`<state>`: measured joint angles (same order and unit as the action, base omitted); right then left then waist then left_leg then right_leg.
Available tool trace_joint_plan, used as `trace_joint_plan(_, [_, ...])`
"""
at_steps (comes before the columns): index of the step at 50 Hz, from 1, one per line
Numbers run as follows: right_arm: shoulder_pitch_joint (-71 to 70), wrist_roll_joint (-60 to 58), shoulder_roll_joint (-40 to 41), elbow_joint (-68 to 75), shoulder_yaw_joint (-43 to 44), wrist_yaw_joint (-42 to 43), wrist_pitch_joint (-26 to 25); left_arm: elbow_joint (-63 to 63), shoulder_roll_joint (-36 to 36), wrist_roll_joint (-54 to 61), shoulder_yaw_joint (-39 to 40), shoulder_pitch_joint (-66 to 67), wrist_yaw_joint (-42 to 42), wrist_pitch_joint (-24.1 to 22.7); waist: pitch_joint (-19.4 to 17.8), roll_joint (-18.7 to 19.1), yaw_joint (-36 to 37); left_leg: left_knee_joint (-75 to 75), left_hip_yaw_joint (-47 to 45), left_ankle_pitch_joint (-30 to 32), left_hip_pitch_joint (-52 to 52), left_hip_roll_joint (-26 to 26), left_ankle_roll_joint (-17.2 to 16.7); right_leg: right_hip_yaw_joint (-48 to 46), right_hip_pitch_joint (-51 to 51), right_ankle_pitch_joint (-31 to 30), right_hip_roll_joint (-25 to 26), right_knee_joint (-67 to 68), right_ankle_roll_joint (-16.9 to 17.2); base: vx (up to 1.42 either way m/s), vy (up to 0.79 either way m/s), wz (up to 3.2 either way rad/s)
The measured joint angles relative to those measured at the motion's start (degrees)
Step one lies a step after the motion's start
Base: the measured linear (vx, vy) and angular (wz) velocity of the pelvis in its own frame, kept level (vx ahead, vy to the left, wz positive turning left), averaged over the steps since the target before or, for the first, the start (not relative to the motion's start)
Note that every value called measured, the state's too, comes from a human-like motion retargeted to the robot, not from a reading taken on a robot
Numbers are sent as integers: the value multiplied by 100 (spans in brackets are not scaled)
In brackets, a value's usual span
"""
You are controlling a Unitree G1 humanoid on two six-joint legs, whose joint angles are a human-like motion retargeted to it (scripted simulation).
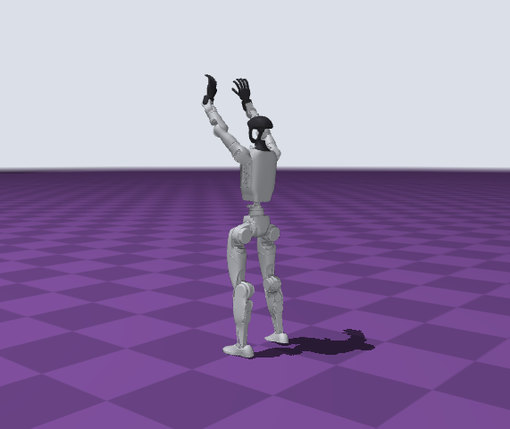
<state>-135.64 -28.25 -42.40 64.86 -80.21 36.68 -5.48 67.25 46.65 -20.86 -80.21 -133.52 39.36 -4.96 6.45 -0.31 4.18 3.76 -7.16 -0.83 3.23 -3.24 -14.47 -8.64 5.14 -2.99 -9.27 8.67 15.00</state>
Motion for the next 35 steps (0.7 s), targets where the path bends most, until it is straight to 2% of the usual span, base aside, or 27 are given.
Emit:
trace_joint_plan(5, [-90, 5, -223, -64, 0, -28, -15, -68, 116, -31, 0, -12, -46, 57, 323, 153, 137, -116, 64, -168, 115, -199, -53, -181, -403, 71, 269, -367, 0, 25, -14, 10])
trace_joint_plan(10, [-123, -42, -379, -128, 0, -219, 38, -234, 207, -185, 0, -80, -273, 13, 633, 147, 266, -157, 36, -339, 251, -255, -53, -197, -782, 205, 382, -795, 0, 22, -9, -3])
trace_joint_plan(20, [-542, -371, -777, -1179, 0, -321, -64, -1937, 942, -55, 0, -728, -543, 23, 578, 174, 189, -298, -115, -602, 622, -351, -51, -72, -1064, 522, 428, -590, 0, 16, -4, -10])
trace_joint_plan(29, [-1020, -567, -1288, -3100, 0, -319, -201, -4170, 1768, -301, 0, -1112, -113, 329, 556, 205, 255, -296, -306, -668, 703, -414, 2, 94, -1111, 568, 491, -708, 0, 9, -4, -17])
trace_joint_plan(35, [-1224, -456, -1268, -3344, 0, -370, -119, -4198, 1660, -106, 0, -1282, -218, 347, 515, 131, 264, -220, -407, -566, 523, -439, 27, 168, -879, 445, 541, -793, 0, 0, -2, -7])
